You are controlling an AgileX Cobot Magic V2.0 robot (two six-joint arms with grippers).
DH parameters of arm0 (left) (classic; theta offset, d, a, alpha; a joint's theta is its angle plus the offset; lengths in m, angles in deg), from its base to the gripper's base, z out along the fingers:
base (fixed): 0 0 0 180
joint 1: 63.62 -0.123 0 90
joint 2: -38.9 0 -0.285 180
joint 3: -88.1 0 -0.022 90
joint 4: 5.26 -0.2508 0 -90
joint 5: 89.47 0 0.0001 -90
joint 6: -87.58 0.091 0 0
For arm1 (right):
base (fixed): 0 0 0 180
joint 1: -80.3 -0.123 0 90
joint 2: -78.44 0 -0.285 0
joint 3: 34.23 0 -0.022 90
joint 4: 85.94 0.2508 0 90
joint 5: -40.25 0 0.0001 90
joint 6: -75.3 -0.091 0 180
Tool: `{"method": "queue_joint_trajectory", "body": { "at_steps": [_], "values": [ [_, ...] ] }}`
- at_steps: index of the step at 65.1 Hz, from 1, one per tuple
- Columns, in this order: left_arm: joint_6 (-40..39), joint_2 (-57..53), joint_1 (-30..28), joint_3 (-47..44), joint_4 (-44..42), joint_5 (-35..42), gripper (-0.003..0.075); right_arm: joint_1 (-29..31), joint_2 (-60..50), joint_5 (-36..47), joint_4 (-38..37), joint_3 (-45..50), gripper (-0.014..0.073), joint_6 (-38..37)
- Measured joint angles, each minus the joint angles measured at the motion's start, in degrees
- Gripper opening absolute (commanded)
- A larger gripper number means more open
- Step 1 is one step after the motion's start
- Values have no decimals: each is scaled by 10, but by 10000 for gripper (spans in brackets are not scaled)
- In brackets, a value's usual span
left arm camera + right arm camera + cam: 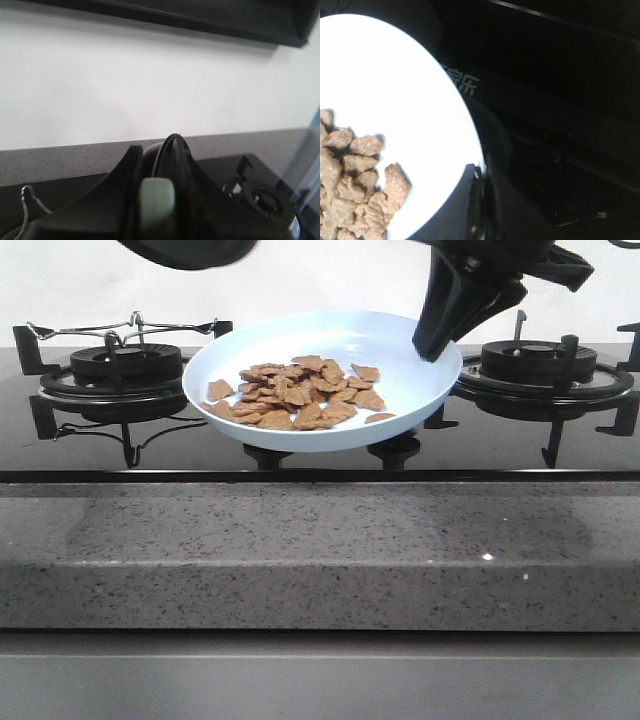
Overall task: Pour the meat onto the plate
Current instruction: 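Return the empty pan to its burner with the left gripper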
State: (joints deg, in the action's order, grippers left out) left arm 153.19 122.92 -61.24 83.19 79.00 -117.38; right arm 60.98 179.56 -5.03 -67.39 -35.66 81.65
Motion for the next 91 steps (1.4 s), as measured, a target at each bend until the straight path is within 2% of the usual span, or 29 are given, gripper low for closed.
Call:
{"method": "queue_joint_trajectory", "body": {
  "at_steps": [13,23,52,77,84,91],
  "values": [
    [-25,61,-93,0,140,-22,-20,0,0,0,0,0,-69,0],
    [-79,123,-134,0,166,-52,-20,0,0,0,0,0,-69,0],
    [-195,262,-156,8,173,-114,-20,0,0,-1,0,0,-69,0],
    [-209,302,-156,40,181,-132,-15,0,0,-1,0,0,-69,1],
    [-209,302,-159,41,181,-133,66,0,0,-1,0,0,-69,0],
    [-209,302,-161,41,180,-133,229,0,0,-1,0,0,-69,0]
  ]
}}
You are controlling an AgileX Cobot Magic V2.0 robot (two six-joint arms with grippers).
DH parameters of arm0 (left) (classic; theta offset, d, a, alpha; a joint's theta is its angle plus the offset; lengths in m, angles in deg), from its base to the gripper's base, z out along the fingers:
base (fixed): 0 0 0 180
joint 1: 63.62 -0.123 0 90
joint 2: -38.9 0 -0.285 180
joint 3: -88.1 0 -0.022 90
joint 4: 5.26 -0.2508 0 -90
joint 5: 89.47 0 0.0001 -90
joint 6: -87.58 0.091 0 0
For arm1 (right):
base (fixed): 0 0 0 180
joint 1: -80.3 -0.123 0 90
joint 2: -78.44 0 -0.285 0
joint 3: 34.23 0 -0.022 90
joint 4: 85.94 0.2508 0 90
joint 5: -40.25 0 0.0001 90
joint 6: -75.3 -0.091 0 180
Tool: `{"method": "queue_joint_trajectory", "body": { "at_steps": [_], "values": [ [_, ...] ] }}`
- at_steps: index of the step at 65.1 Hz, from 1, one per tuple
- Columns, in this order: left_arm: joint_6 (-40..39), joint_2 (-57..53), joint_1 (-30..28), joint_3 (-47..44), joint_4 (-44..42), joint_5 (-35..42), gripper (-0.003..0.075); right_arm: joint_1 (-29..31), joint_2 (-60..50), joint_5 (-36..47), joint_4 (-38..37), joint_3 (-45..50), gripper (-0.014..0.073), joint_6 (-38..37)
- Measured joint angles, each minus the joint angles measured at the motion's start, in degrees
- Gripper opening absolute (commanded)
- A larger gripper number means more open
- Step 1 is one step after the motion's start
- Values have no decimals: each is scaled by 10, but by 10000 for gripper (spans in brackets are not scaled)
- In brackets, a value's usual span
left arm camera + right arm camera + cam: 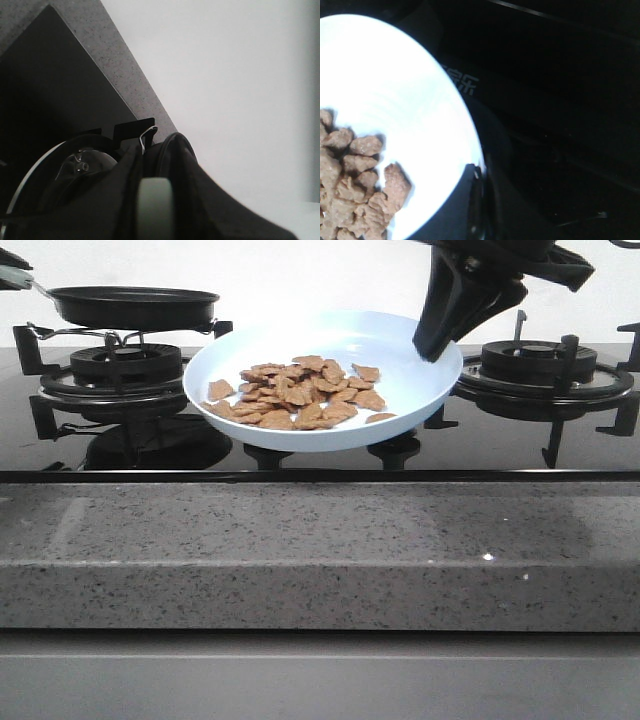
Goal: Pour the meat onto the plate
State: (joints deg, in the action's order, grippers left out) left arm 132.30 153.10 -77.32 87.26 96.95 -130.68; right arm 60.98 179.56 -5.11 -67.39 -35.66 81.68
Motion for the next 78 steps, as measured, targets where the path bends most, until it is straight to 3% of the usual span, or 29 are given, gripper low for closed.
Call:
{"method": "queue_joint_trajectory", "body": {
  "at_steps": [11,19,35,59,66,78],
  "values": [
    [0,0,-9,0,-4,-8,462,0,0,0,0,0,-69,0],
    [0,0,-21,0,-10,-38,551,0,0,0,0,0,-69,0],
    [-4,-11,-61,0,-78,-90,553,0,0,0,0,0,-69,0],
    [-85,-159,-102,0,-366,-70,552,0,0,0,0,0,-69,0],
    [-121,-215,-85,0,-487,-71,536,0,0,0,0,0,-69,0],
    [-213,-298,-3,0,-692,-80,513,0,0,0,0,0,-69,0]
  ]
}}
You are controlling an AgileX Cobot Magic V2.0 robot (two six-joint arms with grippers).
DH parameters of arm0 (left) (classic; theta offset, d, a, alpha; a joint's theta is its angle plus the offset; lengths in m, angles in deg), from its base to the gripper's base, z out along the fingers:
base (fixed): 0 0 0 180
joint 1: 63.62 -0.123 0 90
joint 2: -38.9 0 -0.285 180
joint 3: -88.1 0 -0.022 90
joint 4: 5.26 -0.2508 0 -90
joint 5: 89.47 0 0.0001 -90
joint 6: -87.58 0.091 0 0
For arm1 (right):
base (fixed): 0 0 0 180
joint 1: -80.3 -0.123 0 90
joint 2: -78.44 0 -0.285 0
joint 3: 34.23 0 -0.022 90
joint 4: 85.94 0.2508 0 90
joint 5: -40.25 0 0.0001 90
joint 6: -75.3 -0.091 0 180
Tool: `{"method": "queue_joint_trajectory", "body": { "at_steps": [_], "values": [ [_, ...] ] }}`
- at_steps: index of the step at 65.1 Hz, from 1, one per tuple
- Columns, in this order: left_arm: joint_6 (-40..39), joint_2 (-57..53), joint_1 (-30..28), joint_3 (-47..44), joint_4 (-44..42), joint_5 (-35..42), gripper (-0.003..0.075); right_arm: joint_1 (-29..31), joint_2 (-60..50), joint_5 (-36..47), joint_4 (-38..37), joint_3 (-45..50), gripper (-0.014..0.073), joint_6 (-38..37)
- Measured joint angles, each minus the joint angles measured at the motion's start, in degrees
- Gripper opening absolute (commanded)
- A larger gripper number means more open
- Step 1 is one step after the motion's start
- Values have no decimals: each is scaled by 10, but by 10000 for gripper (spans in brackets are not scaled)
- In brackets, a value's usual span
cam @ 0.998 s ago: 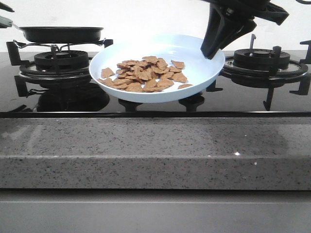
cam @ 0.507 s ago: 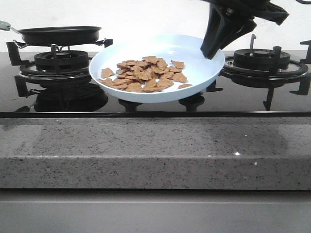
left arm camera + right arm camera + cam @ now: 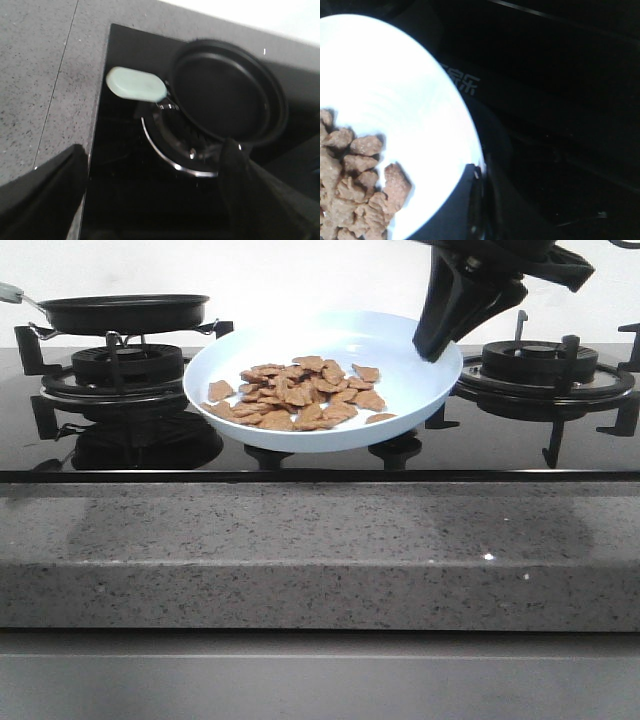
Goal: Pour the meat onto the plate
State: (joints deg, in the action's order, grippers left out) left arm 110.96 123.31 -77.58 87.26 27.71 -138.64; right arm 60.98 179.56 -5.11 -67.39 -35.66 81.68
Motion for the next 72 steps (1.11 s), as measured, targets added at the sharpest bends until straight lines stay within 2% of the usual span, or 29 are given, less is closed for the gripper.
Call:
{"method": "queue_joint_trajectory", "body": {
  "at_steps": [17,31,51,72],
  "values": [
    [-138,-96,155,-43,-202,6,513,0,0,0,0,0,-69,0],
    [-251,-165,246,-119,-353,3,513,0,0,0,0,0,-69,0],
    [-304,-254,271,-188,-378,3,513,0,0,0,0,0,-69,0],
    [-309,-286,271,-214,-378,3,513,0,0,0,0,0,-69,0]
  ]
}}
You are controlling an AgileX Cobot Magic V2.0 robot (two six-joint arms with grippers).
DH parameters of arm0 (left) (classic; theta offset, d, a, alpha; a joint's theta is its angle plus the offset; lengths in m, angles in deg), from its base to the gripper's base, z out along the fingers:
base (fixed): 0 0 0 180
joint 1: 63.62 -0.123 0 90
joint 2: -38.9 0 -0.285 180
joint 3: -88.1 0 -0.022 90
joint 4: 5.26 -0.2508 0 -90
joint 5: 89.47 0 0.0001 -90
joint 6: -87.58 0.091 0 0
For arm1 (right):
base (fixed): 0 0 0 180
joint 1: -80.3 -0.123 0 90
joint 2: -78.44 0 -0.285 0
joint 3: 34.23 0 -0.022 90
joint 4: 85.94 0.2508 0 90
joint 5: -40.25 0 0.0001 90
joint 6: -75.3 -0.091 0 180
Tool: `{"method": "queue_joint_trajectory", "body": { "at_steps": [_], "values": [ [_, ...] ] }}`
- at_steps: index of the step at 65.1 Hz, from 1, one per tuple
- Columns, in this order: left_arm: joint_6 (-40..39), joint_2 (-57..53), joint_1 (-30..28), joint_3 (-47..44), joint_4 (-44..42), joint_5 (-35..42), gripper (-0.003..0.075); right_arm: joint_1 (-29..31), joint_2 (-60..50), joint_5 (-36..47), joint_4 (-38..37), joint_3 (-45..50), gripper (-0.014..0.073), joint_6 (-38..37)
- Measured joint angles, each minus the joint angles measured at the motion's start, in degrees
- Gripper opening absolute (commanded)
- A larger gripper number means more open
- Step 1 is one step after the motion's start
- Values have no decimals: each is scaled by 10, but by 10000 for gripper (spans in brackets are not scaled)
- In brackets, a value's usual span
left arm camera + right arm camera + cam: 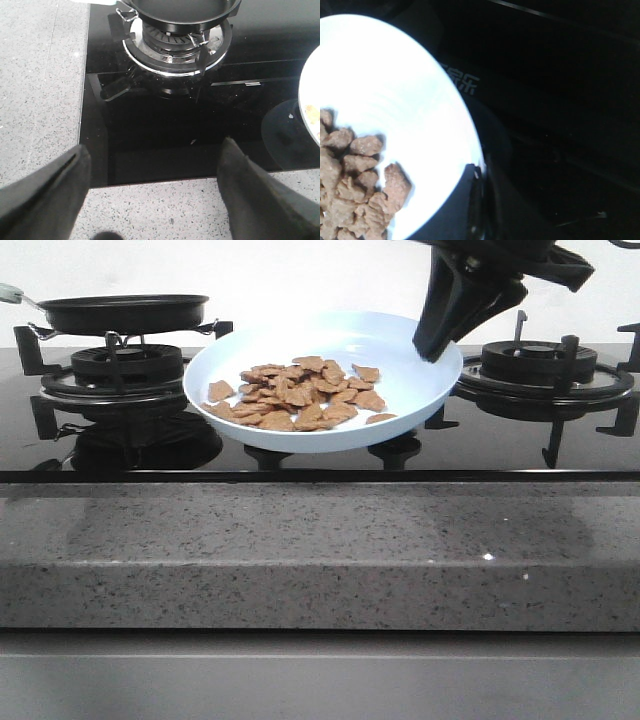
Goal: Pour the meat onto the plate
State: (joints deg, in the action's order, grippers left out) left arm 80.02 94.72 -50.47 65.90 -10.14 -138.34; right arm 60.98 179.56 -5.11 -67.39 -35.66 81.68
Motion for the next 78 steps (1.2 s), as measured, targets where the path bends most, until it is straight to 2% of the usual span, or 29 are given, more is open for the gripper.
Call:
{"method": "queue_joint_trajectory", "body": {
  "at_steps": [54,68,78],
  "values": [
    [0,0,0,-1,-1,0,513,4,0,-7,0,-10,-69,0],
    [0,0,0,-1,-1,0,513,65,5,-60,18,-71,-69,0],
    [0,0,0,-1,-1,0,513,109,51,-104,29,-161,-69,1]
  ]
}}
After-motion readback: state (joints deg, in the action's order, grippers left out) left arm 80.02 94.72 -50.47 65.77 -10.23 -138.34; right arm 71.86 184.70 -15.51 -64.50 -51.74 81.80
